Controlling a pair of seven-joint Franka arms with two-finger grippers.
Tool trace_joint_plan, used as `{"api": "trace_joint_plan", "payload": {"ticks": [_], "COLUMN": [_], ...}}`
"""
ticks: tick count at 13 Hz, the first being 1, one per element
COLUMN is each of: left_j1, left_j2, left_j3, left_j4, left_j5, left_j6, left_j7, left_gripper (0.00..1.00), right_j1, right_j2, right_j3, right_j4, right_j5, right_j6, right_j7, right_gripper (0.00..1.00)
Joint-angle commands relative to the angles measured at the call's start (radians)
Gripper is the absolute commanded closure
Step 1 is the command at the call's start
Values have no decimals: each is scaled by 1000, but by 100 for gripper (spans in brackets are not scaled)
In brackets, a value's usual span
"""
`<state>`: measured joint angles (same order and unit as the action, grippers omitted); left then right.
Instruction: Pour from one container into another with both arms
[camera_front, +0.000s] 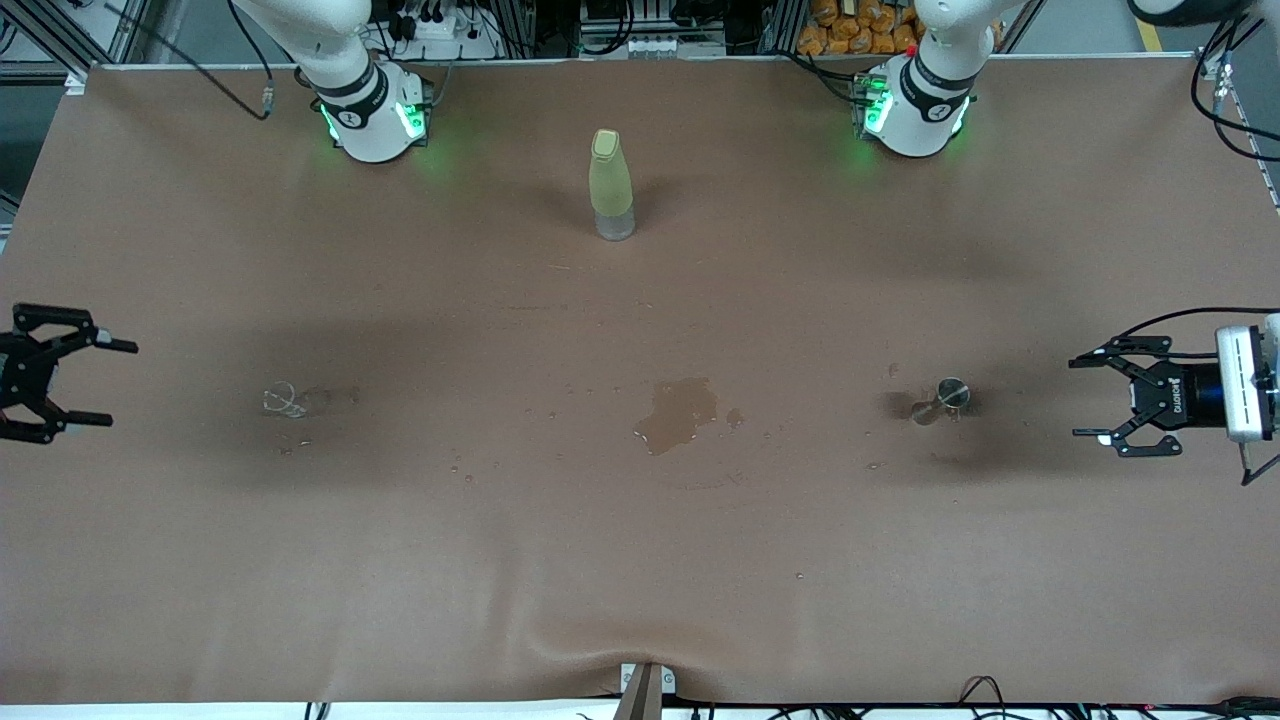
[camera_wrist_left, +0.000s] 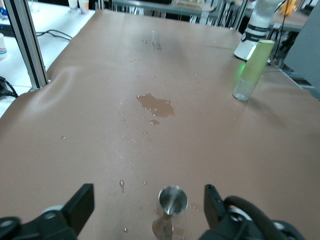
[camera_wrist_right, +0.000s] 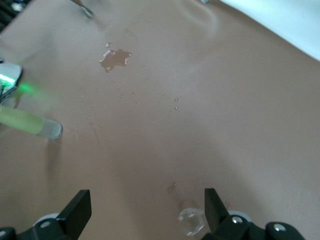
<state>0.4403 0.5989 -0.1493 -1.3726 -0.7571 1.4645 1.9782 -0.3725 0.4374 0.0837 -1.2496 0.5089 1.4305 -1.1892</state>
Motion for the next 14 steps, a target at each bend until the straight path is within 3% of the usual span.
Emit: {"api": "trace_joint_plan", "payload": {"ticks": [1,4,8,10,14], "left_j1": [-40,-81,-152,-189,-225], "left_j2": [-94,-172,-238,-255,-264], "left_j3": [0,-1,-3,-1,-4], "left_j4": [-26,-33,-31,-29,-25], "left_j5": [59,149,388,487,542], "left_j6": [54,83,178,217,218], "left_j7": [-93,-322,-634,-860,-1434], "left_gripper": [0,0,0,0,0], "right_j1": [37,99,202,213,349], "right_j2": [-80,-133,-238,-279,-316], "right_j3": [-7,-7,-16,-27,-168], "right_j4": [-47,-50,-115,-152,-179], "right_j5": [-64,-131,-251,-263,-404], "right_j6": [7,11,42,41,65], "right_j7": [167,462,753,945,1062], "right_gripper": [0,0,0,0,0]}}
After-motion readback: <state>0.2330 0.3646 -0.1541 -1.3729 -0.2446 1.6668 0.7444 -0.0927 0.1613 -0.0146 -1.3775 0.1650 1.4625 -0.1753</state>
